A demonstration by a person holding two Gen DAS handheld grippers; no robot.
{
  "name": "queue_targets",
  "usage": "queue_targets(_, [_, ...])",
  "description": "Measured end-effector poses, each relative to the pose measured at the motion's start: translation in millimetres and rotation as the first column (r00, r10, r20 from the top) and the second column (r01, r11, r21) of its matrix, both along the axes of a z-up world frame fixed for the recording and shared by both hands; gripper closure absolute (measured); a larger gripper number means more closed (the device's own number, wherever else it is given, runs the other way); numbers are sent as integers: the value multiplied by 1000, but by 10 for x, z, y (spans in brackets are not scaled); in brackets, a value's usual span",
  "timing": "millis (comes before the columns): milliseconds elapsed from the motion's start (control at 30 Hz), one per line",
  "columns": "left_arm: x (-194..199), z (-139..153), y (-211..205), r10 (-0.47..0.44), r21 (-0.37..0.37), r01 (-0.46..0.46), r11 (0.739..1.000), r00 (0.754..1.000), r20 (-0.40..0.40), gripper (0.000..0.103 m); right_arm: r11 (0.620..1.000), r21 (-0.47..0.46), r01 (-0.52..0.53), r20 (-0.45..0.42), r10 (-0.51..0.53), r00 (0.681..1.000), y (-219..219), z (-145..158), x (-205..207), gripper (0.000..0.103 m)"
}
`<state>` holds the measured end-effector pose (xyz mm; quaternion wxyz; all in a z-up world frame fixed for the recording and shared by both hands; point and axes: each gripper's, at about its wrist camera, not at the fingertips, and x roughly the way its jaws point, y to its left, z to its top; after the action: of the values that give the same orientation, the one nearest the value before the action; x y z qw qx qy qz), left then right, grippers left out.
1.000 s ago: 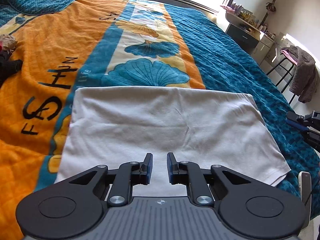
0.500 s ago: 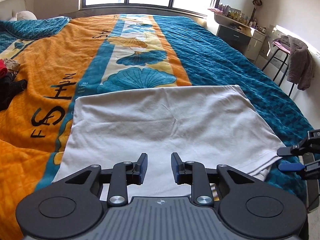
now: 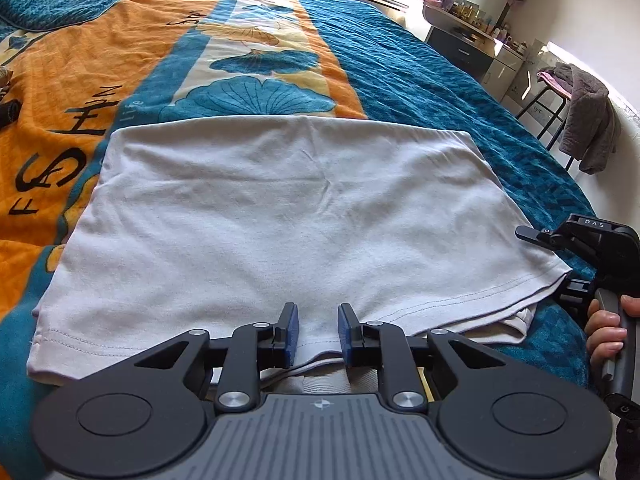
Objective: Fold clothes
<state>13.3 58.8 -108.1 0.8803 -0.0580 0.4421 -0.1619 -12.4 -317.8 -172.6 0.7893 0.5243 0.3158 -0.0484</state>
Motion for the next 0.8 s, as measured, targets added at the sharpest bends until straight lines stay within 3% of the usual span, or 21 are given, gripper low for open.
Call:
queue_targets(33, [1,-2,-4,-3,-1,3,1000,1000,0,85,1000,-9,-6,11,6,1000,12,4,16,69])
queue_targets(67, [4,-5,-11,-6,-1,6,1000,1000,1,85,1000,-12,-5,15,5,1000,16,16,14,78])
queue_targets(100, [0,-6,-11,-10,-2,10,1000,1000,2,85,1000,-15,-4,19,4,1000,21,28,12,98])
queue_targets(167, [-7,-9,-9,-16,-1,16,1000,1000,1,85,999,-45,6,36,-5,999,36,76,-5,99])
queue_targets(300, [2,-3,-84,-40,63,41,997,999,-9,85,982,-188,-20,-64,8,998,173,183,107,100])
queue_targets(400, [0,48,-100,-41,106,42,993,999,-8,83,945,-324,-51,-132,8,991,355,349,228,100])
queue_targets(467, [-30,139,13,4,102,-4,995,1000,4,82,911,-407,-63,-129,11,992,516,543,261,100])
queue_targets(567, [-120,314,347,104,92,-107,990,994,44,78,839,-534,-100,-95,57,994,841,858,333,99])
queue_targets(667, [-220,480,716,202,91,-210,973,975,90,77,738,-652,-173,-60,177,982,1402,1125,453,99])
queue_targets(800, [-338,664,1194,321,110,-338,935,936,147,75,530,-796,-293,-63,408,911,2406,1299,526,99])
